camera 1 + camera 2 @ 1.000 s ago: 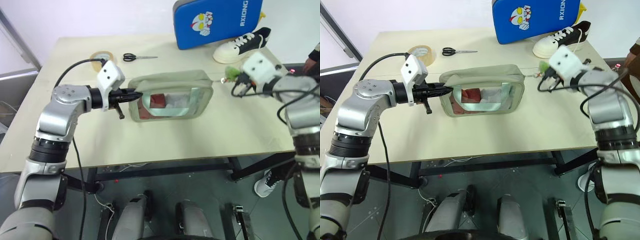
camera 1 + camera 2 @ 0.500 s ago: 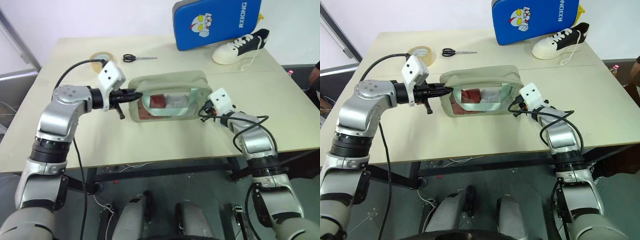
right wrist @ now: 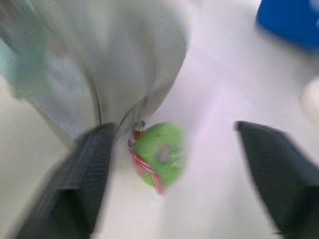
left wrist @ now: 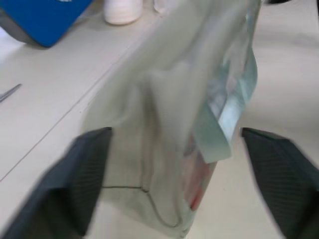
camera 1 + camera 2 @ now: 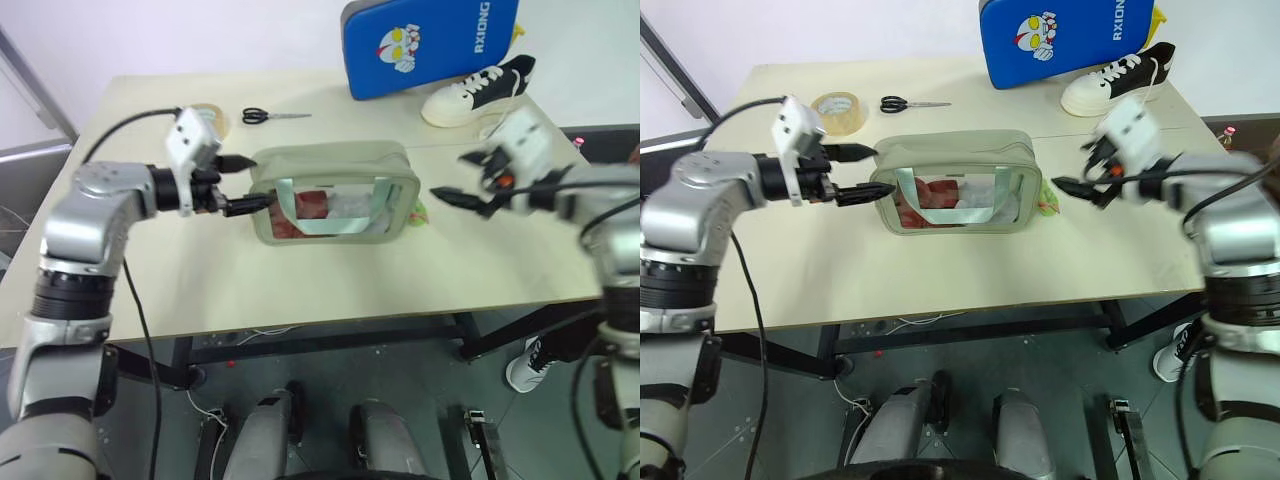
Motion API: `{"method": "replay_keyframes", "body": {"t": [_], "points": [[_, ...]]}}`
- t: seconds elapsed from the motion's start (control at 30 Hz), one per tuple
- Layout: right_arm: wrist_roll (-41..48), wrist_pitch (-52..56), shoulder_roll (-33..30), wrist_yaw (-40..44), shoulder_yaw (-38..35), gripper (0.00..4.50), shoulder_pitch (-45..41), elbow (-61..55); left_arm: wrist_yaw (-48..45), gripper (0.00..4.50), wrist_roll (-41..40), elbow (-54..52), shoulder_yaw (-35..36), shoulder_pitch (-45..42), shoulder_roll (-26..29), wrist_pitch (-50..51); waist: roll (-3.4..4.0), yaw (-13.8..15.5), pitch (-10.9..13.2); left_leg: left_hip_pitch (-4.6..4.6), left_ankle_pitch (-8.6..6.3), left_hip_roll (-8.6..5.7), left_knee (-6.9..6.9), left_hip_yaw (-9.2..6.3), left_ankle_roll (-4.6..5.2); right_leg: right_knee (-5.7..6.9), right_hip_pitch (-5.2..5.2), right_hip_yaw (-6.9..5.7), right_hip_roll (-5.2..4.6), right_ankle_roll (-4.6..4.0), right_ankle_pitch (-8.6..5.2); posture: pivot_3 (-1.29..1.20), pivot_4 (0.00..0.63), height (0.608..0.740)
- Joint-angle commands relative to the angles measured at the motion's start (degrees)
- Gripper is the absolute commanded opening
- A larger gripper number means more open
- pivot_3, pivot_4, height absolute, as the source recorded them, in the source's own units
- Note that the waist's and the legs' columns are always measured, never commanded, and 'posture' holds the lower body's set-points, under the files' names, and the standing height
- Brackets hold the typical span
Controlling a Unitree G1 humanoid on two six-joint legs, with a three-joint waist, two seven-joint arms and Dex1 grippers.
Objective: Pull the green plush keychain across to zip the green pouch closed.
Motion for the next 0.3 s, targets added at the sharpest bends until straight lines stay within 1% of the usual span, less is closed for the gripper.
{"method": "replay_keyframes", "body": {"t": [0.03,0.1,0.17,0.23,0.3], "points": [[8.4,5.8,-2.1,6.4,-1.4,4.49,-3.0,-4.9,-1.8,4.5,-0.8,2.4,2.6,-2.2,2.4,-1.0,0.0,0.0,0.0,0.0,0.0,0.01,0.0,0.0,0.01,0.0,0.0,0.0,-0.01,-0.03,-0.02,0.0,0.15,0.74],[9.9,6.9,-2.3,6.7,-1.1,4.49,-3.8,-6.4,-1.9,4.5,0.4,3.8,2.1,-2.7,3.5,-2.3,0.0,0.0,0.0,0.02,-0.01,0.01,0.01,0.0,0.01,0.0,0.01,0.01,-0.05,-0.15,-0.08,0.0,0.15,0.74],[9.5,6.4,-2.0,5.7,-0.4,4.49,-3.6,-7.1,-1.5,4.5,1.2,4.6,1.7,-3.2,3.7,-3.3,0.0,0.1,0.0,0.0,-0.02,0.01,0.02,0.0,0.02,-0.02,-0.02,0.01,-0.08,-0.17,-0.09,0.0,0.15,0.74],[8.9,5.6,-1.5,4.4,0.2,4.49,-3.0,-7.3,-0.6,4.5,2.5,5.9,1.1,-3.6,3.1,-4.5,-0.01,0.3,0.0,-0.08,-0.02,0.0,0.03,0.01,0.02,-0.05,-0.26,0.02,-0.12,-0.18,-0.09,0.0,0.15,0.74],[8.7,5.2,-1.0,3.3,0.6,4.49,-2.6,-7.1,0.3,4.5,3.2,6.9,1.0,-3.8,2.4,-5.3,-0.01,0.3,0.0,-0.11,-0.02,-0.03,0.03,0.05,0.02,-0.06,-0.3,0.03,-0.17,-0.18,-0.09,0.0,0.15,0.74]]}}
